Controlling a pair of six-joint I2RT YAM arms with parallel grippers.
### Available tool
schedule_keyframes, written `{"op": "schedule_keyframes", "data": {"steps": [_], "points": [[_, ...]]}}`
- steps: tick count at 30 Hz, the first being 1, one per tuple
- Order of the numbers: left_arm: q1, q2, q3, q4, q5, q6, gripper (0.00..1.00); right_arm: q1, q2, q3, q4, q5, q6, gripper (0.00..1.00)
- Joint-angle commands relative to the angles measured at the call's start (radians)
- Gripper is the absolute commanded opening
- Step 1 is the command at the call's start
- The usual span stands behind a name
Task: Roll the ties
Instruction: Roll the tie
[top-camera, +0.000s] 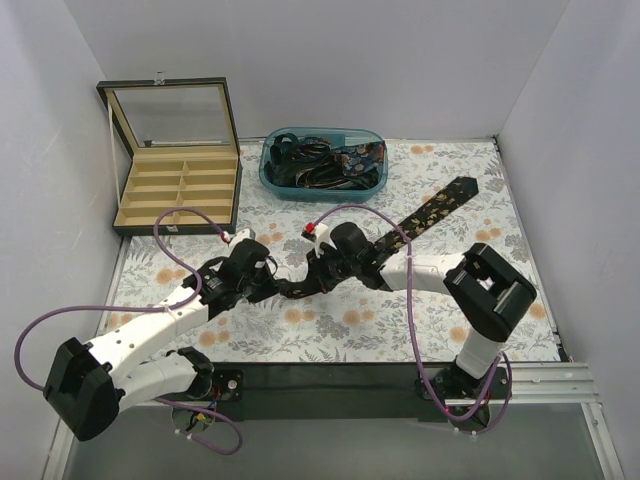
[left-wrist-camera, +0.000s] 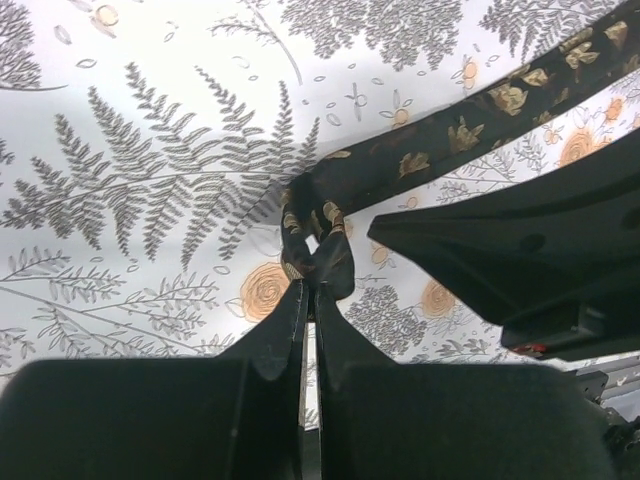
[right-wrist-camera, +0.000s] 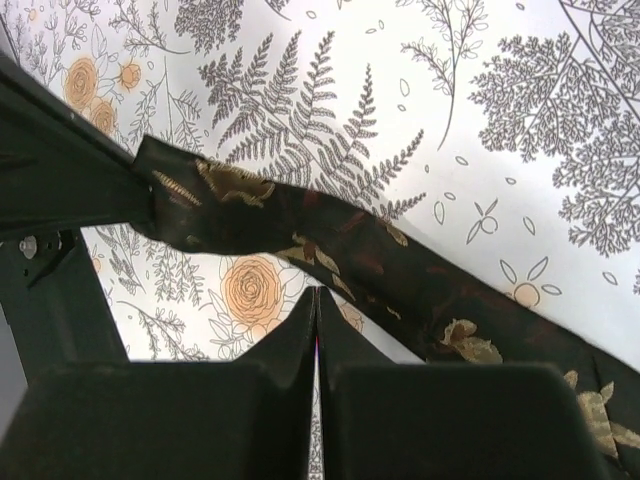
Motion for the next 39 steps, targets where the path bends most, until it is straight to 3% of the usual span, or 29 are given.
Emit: {"op": "schedule_keyframes", "data": {"steps": [1,14,39], "points": [[0.005,-0.045,-0.034,-0.066,-0.033,-0.011,0.01,0.006,0.034,0.067,0.009,-0.008,0.023,0.01],[0.005,-0.093,-0.126,-0.092,-0.037,-0.057,0.01,0.042,0.149,0.164,0.014,-0.027,0.07,0.02],[0.005,-0.042,-0.058,-0.078,-0.027,-0.025,0.02,0.067,0.216,0.099,0.063,-0.074,0.112,0.01]]}}
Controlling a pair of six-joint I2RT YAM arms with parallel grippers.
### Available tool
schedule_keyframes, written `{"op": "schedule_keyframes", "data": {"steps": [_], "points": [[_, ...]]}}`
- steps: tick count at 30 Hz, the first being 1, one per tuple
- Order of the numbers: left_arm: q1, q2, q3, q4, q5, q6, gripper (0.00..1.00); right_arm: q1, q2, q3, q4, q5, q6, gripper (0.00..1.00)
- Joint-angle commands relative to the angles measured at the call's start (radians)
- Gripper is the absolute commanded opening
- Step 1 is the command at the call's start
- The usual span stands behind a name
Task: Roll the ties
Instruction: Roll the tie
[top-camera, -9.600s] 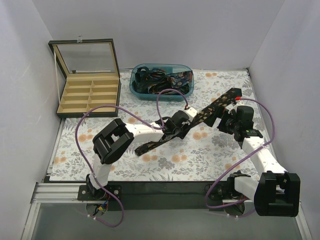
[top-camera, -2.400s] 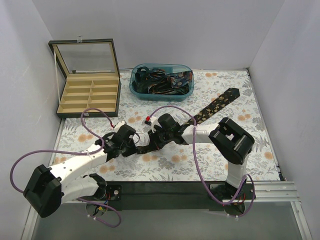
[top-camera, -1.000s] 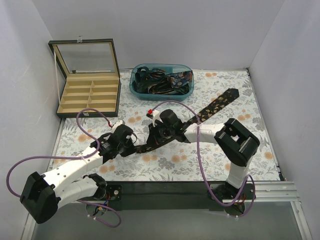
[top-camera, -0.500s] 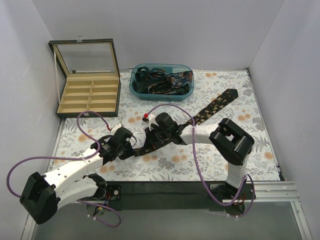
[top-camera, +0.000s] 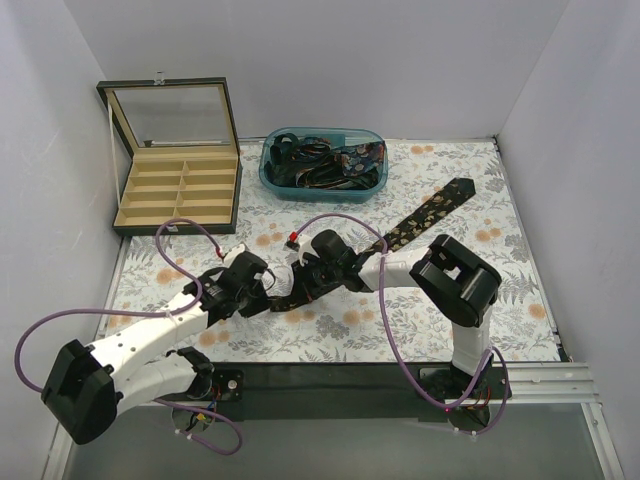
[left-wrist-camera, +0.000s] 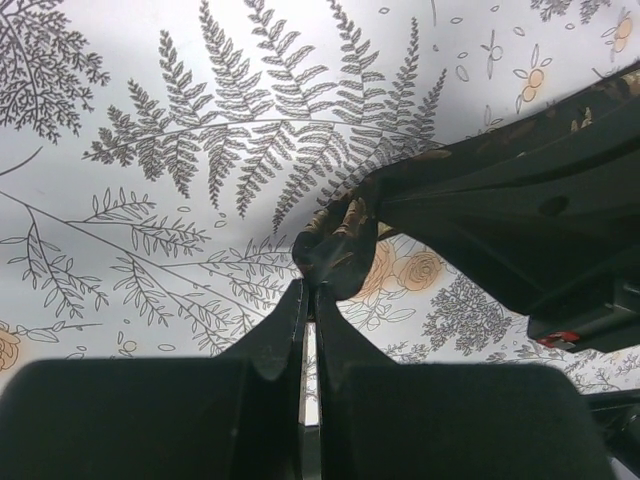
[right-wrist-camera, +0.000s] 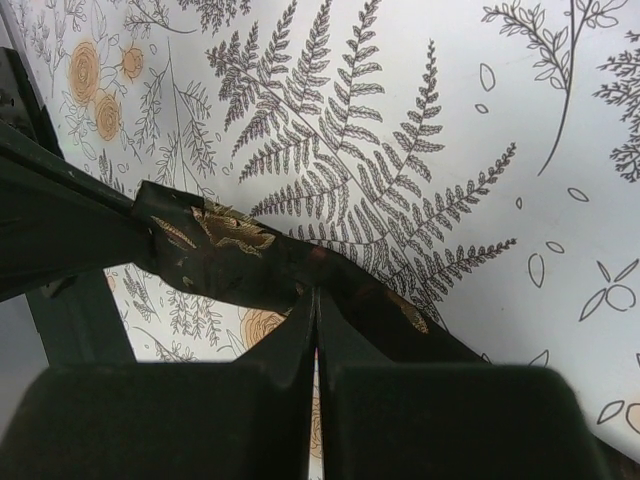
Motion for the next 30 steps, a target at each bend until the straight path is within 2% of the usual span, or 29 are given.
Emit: {"op": "schedule_keyframes", "data": {"steps": [1,16,30], "points": [[0.005,0.013,0.06,0.013,0.006,0.015,0.02,0.006,0.018,-0.008,0.037,-0.018,0.007,0.01],[0.003,0.145,0.129,0.172,0.096,0.058,0.08,0.003,-0.027,-0.038,0.072,-0.008,0.006,0.01],[0.003,0.167,0.071,0.318,0.16,0.061,0.2,-0.008,-0.06,-0.114,0.172,0.005,0.055,0.01]]}}
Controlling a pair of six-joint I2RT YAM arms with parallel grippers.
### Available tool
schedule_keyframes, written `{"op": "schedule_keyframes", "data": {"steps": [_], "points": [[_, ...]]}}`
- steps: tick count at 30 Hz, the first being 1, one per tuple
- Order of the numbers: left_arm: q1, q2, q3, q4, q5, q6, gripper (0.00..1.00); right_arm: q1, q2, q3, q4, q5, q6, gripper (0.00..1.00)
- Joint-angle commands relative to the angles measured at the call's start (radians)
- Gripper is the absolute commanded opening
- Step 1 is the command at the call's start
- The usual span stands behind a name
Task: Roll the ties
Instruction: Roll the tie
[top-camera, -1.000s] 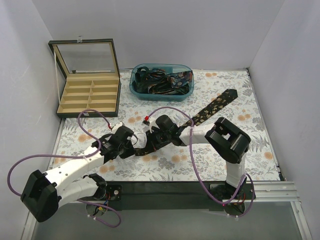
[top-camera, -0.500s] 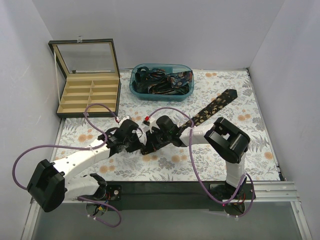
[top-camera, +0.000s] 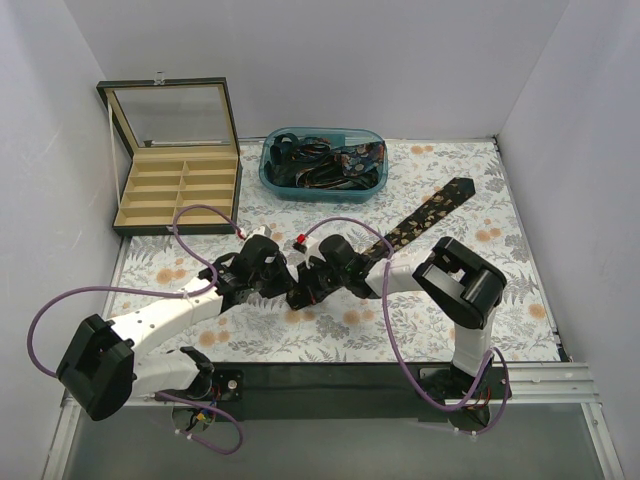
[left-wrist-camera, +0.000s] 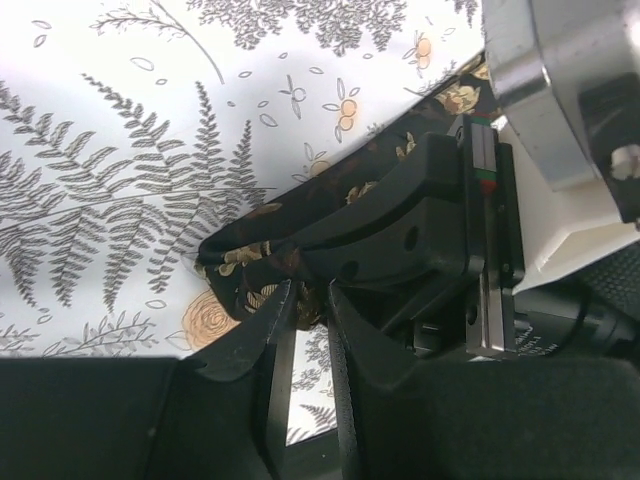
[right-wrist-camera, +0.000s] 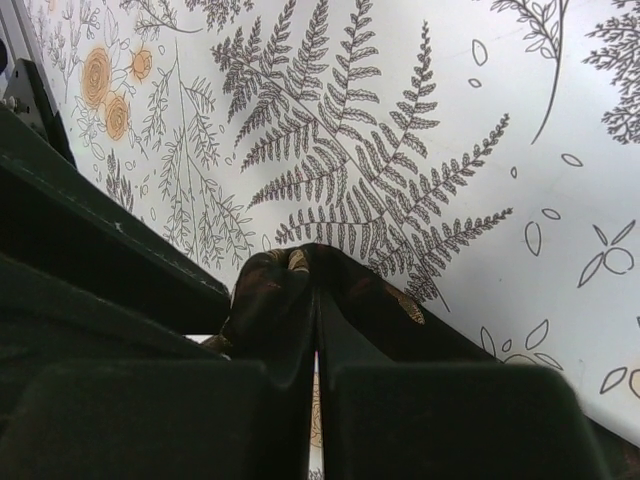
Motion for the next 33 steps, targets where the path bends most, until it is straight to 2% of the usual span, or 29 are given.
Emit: {"op": "schedule_keyframes", "data": {"steps": [1,9,23,33], "points": [[0.003,0.009,-0.023,0.076,0.028,0.001,0.2,-0.007,-0.035,-0.031,0.051,0.001,0.023,0.01],[0.003,0.006,-0.038,0.088,0.03,-0.005,0.2,-0.025,-0.113,-0.072,0.066,0.056,0.021,0.02],[0.003,0.016,-0.044,0.116,0.033,-0.007,0.2,-0.059,-0.218,-0.14,0.065,0.169,0.013,0.17],[0.003,0.071,-0.11,0.254,0.073,-0.057,0.19,-0.108,-0.276,-0.187,0.066,0.168,0.035,0.22]]}}
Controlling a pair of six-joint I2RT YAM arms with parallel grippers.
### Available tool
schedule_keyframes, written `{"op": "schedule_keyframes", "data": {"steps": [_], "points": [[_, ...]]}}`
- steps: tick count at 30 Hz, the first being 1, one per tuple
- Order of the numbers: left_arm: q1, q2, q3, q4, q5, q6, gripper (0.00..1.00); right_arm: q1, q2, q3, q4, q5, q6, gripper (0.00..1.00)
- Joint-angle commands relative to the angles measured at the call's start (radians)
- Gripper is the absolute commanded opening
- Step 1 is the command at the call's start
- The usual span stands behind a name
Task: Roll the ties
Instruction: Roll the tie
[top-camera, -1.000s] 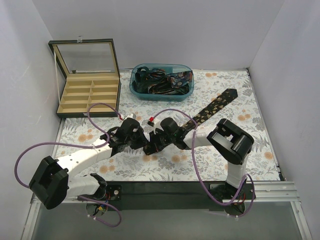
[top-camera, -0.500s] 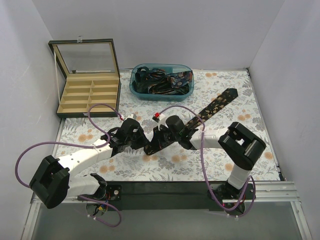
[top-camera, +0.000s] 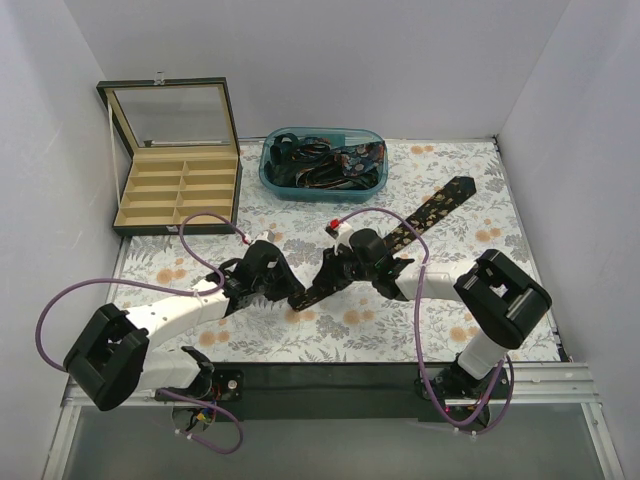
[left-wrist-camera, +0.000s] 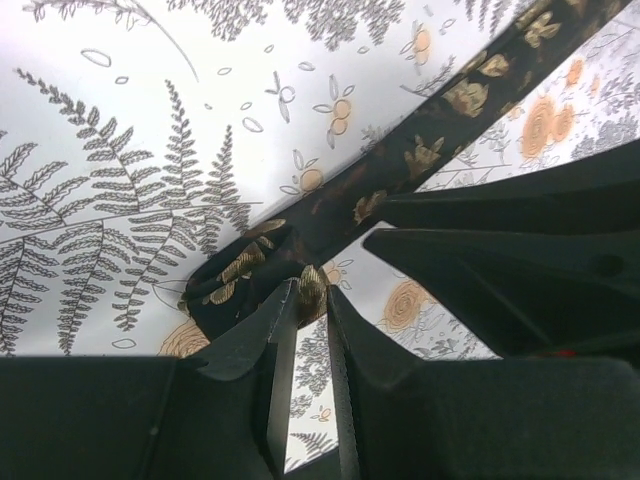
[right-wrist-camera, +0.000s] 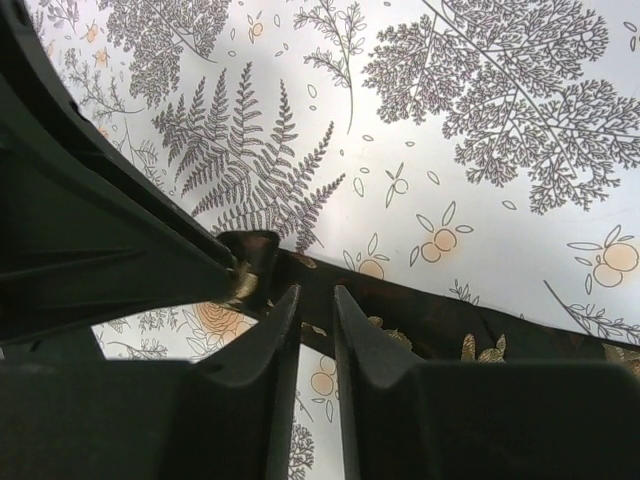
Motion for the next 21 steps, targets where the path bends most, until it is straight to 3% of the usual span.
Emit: {"op": "schedule_keyframes", "data": {"steps": [1,5,21], "points": [[0.003,0.016,-0.038,0.081,0.031,-0.033,0.19,-0.002,-0.041,-0.011,0.035,0.006,0.016,0.24],[0.003,0.042,-0.074,0.146,0.034,-0.063,0.17,-0.002,-0.039,-0.011,0.036,-0.017,0.022,0.3],[0.003,0.058,-0.132,0.238,0.016,-0.129,0.1,-0.002,0.089,0.029,0.056,-0.17,0.048,0.33]]}}
